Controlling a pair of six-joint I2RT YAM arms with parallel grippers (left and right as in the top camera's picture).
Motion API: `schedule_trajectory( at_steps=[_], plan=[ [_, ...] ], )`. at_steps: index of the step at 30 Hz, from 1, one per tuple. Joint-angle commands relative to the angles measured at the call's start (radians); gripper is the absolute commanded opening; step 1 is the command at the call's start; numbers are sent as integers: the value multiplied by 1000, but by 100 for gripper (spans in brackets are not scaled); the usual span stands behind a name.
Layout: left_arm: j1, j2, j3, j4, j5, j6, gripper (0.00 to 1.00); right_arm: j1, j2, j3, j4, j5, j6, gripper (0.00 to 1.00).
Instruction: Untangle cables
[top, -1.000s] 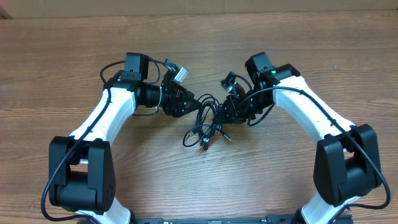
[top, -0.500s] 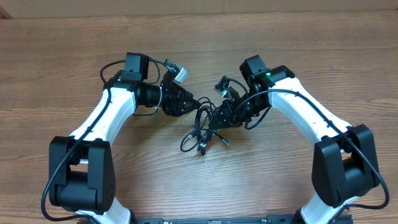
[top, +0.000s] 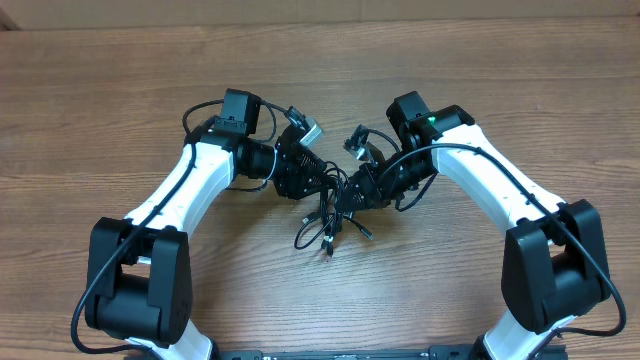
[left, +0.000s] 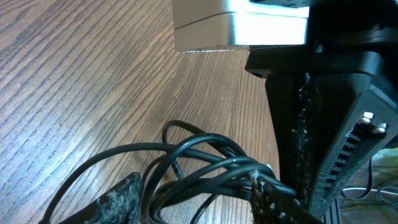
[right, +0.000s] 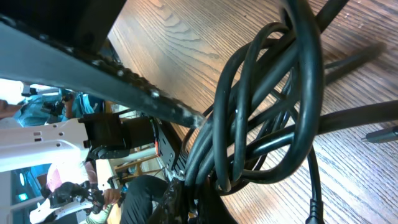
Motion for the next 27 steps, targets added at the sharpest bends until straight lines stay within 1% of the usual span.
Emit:
schedule_trajectory(
  at_steps=[1,6,11,20,23,27],
  plan=[
    [0,-24,1,0,-2,42,58,6,-15,-6,-5,-47,-34,4],
    [-3,-24,0,-3,-25,41,55,6,-15,-6,-5,-47,-34,4],
    [-12,-24,0,-17,-43,41,57,6,-15,-6,-11,-48,-34,4],
    [-12,-23,-1,-21,-62,41,58,6,-15,-6,-12,-48,-34,4],
    [-12,-16,-1,-21,-88,41,54,6,-15,-6,-12,-48,-34,4],
    [-14,10,-1,-17,-87,40,51,6,-15,-6,-13,-48,-34,4]
  ],
)
